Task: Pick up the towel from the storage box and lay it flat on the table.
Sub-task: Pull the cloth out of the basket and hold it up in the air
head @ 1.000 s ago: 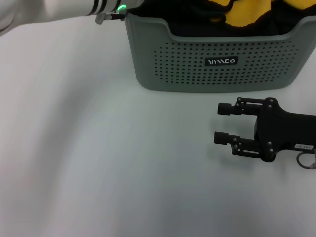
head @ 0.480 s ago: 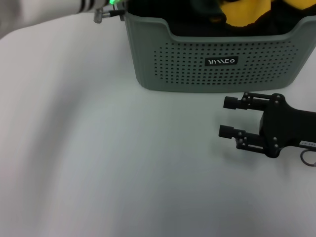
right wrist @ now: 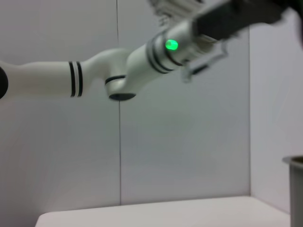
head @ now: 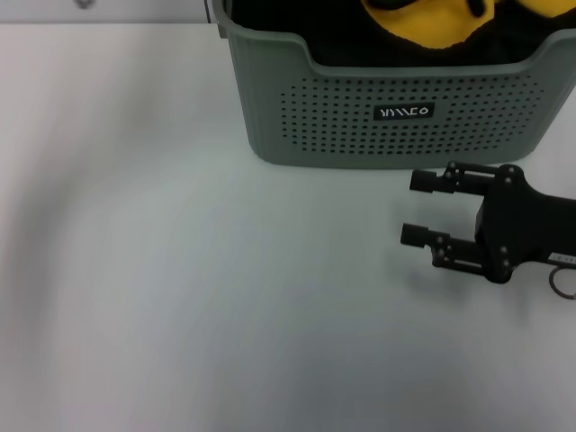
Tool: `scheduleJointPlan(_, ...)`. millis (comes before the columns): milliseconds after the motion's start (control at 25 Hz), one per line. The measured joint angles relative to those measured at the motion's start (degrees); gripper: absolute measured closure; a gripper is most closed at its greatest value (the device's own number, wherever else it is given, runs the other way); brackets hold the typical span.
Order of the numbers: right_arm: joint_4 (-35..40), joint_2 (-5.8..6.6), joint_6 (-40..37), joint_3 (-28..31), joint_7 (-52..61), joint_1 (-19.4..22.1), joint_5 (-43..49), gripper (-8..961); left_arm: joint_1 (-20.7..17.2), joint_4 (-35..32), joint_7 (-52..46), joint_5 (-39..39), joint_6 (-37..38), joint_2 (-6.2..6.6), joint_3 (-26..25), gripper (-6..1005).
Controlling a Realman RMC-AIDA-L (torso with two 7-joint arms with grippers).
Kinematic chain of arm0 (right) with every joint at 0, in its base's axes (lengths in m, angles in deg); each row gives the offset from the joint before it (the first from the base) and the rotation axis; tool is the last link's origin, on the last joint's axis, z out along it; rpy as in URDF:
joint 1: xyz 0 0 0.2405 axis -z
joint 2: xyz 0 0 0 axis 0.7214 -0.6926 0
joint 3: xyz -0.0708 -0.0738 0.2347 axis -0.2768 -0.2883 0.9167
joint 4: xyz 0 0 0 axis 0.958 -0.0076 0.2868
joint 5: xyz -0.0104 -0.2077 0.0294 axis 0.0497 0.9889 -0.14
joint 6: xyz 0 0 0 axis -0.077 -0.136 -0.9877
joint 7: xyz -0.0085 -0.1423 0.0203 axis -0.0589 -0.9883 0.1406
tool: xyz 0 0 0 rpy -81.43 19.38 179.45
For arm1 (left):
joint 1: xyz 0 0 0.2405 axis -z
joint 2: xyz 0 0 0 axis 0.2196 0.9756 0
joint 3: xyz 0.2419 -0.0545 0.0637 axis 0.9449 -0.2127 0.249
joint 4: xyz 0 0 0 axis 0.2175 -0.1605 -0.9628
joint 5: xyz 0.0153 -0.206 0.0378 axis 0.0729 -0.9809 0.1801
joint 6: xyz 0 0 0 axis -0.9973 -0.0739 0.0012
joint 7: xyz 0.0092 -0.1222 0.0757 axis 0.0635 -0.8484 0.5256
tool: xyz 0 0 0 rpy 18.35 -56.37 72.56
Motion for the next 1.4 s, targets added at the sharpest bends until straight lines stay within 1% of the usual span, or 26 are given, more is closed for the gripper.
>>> scheduleJointPlan(40,0.03,-0.03,-0.04,0.0,-0.52,0.03,-0.5,383,-0.23,0.0,0.06,-1.67,2.83,0.01,-1.35,986)
scheduleJointPlan(80,0.06,-0.05,-0.12,0.0,-0.9,0.07,-1.03,383,-0.53,0.04,-0.31,-3.87,7.32,0.04,-3.37,986)
scheduleJointPlan(160,0.0,-0.09,-0.32,0.0,-1.76,0.12,-2.61,383,-1.15,0.04,-1.51,-6.03,12.58,0.07,-6.14,986)
scheduleJointPlan(240,-0.38,-0.17,-0.41,-0.03,-3.39,0.52,-6.07,384,-1.81,-0.11,-3.0,-7.19,16.75,0.09,-7.91,986)
scheduleJointPlan(280,-0.38,-0.17,-0.41,-0.03,-3.39,0.52,-6.07,384,-2.42,-0.11,-4.18,-7.97,19.5,0.14,-9.06,986)
scheduleJointPlan(360,-0.59,-0.25,-1.26,-0.33,-5.04,1.01,-10.68,384,-3.04,-0.01,-4.67,-8.53,21.19,0.19,-9.52,986)
scheduleJointPlan(480,-0.63,-0.4,-2.15,-0.43,-5.26,0.81,-12.69,385,-4.17,0.19,-4.85,-8.91,23.61,0.26,-9.81,986)
scheduleJointPlan(600,-0.74,-0.47,-2.81,-0.62,-5.22,-0.05,-13.42,385,-4.26,1.25,-4.79,-8.95,25.44,0.34,-9.9,986)
scheduleJointPlan(720,-1.86,-0.47,-2.67,-0.71,-5.26,-1.61,-13.64,385,-3.37,3.61,-4.82,-8.81,27.85,0.78,-9.9,985)
scheduleJointPlan(880,-3.91,-0.47,-0.87,-0.71,-5.48,-4.12,-14.08,386,-2.8,5.91,-4.5,-8.44,28.55,1.12,-9.7,985)
scheduleJointPlan(1120,-5.3,-0.46,1.81,-0.72,-5.53,-6.31,-14.22,387,-0.2,12.41,-3.2,-8.38,33.65,2.6,-9.73,985)
scheduleJointPlan(1280,-6.72,-0.46,3.37,-1.62,-5.5,-7.69,-14.25,387,0.9,13.99,-2.17,-8.21,35.5,2.86,-9.65,985)
scheduleJointPlan(1400,-7.52,-0.46,5.07,-3.42,-5.34,-8.79,-14.29,388,1.63,14.24,-1.48,-7.87,37.1,2.87,-9.57,985)
